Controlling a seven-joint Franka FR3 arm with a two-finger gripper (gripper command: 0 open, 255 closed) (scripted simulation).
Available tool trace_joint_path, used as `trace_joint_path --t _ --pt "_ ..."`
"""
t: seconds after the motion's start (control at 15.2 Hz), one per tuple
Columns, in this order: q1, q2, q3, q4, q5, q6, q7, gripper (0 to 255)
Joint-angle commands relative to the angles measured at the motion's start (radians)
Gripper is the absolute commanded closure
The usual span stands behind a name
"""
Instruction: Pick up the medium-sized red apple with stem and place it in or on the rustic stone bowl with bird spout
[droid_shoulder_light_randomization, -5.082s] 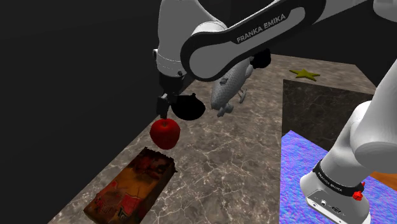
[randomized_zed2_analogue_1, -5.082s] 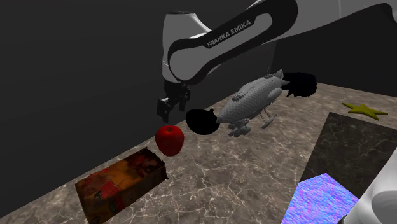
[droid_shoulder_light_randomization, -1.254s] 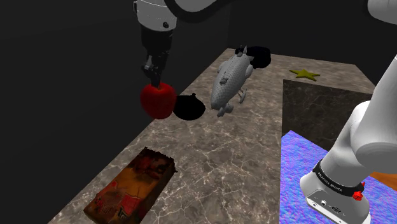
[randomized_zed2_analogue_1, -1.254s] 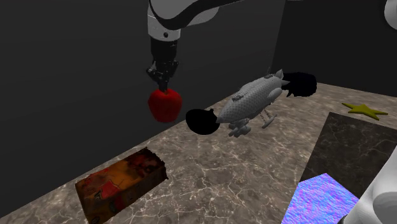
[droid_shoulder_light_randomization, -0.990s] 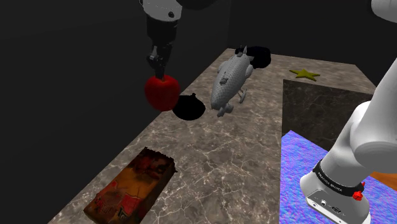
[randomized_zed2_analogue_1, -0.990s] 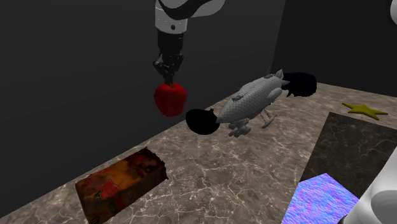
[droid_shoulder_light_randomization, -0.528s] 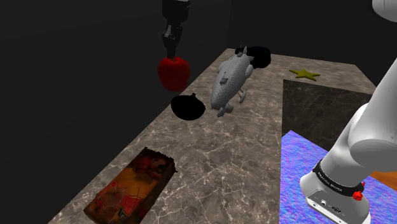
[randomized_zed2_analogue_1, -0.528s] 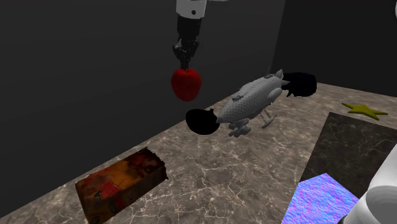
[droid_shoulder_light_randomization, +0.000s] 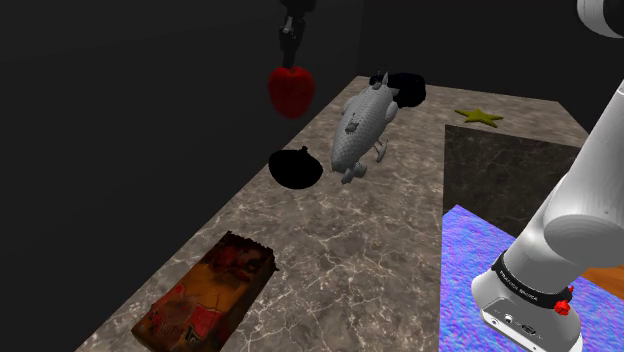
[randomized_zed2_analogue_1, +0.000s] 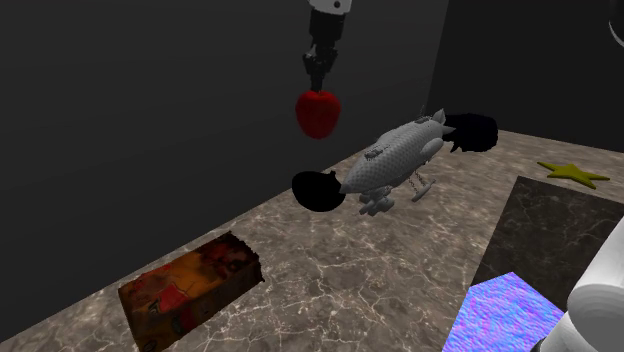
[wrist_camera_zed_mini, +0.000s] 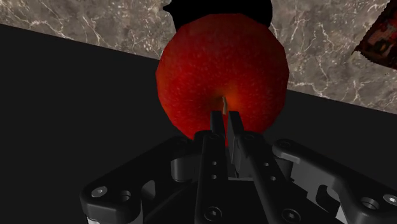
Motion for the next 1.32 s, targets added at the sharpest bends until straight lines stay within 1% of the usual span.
trace_joint_path --t 0.0,0.59,1.25 --pt "-0.009 -0.003 -0.006 -0.011 0.005 0.008 -0.017 255" --pt "-0.014 -0.03 -0.009 -0.167 0.015 0.138 -0.023 255" --pt "-0.016 -0.034 -0.01 -0.307 0.016 0.274 -0.025 255"
